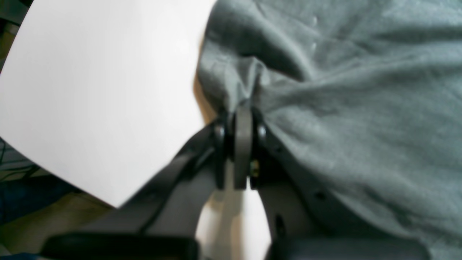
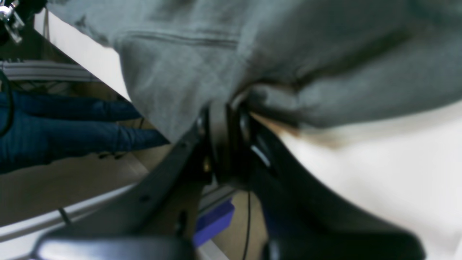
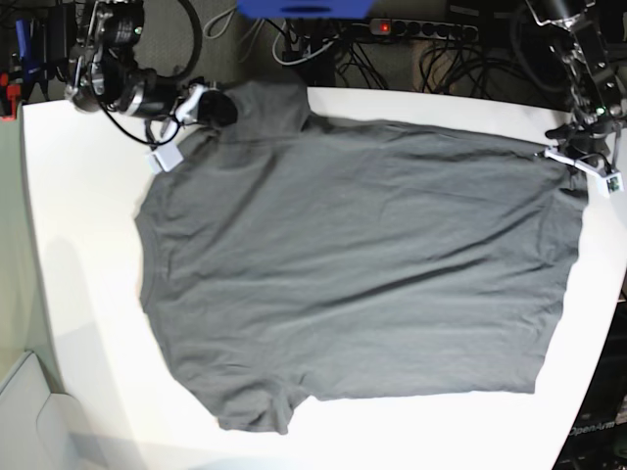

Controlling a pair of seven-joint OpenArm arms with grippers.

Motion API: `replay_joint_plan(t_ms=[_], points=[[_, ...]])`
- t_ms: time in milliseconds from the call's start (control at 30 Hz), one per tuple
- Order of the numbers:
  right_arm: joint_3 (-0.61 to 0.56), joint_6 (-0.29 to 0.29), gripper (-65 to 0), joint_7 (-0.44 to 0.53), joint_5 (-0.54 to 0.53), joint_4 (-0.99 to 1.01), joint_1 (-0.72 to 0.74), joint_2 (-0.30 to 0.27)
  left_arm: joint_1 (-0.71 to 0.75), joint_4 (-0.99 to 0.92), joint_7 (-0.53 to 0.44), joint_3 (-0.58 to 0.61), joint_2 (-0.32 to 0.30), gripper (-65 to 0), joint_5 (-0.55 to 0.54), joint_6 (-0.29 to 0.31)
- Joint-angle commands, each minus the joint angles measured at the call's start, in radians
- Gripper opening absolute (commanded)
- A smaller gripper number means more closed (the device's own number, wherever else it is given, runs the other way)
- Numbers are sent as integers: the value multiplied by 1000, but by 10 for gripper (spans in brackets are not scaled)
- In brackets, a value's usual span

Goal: Layout the t-shirt on the table in an organized manner, then fold the t-shirt properly
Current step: 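Lift the shoulder corners and fold the shirt over toward the hem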

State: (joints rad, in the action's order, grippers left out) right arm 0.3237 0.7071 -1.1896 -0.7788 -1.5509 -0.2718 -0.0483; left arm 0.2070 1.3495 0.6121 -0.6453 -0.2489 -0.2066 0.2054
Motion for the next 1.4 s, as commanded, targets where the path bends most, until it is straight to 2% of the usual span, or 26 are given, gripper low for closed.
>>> replay_joint_plan(t_ms=[0, 200, 333, 567, 667, 1033, 1367], points=[[5, -9, -641, -32, 61, -6, 3, -17, 10, -5, 82, 8, 7, -649, 2, 15], [9, -9, -646, -40, 60, -82, 30, -65, 9, -3, 84, 6, 7, -649, 0, 15], [12, -9, -646, -98, 58, -150, 58, -78, 2, 44, 84, 6, 7, -649, 0, 15], [10, -9, -646, -111, 58, -165, 99, -111, 1, 133, 85, 8, 67, -649, 9, 15], [10, -9, -646, -111, 61, -164, 121, -114, -4, 132, 85, 8, 92, -649, 9, 15], [4, -9, -645, -112, 65, -168, 170, -115, -25, 141, 85, 2, 81, -649, 2, 12], [4, -9, -646, -112, 63, -170, 211, -120, -60, 288, 87, 0, 90, -649, 0, 4]])
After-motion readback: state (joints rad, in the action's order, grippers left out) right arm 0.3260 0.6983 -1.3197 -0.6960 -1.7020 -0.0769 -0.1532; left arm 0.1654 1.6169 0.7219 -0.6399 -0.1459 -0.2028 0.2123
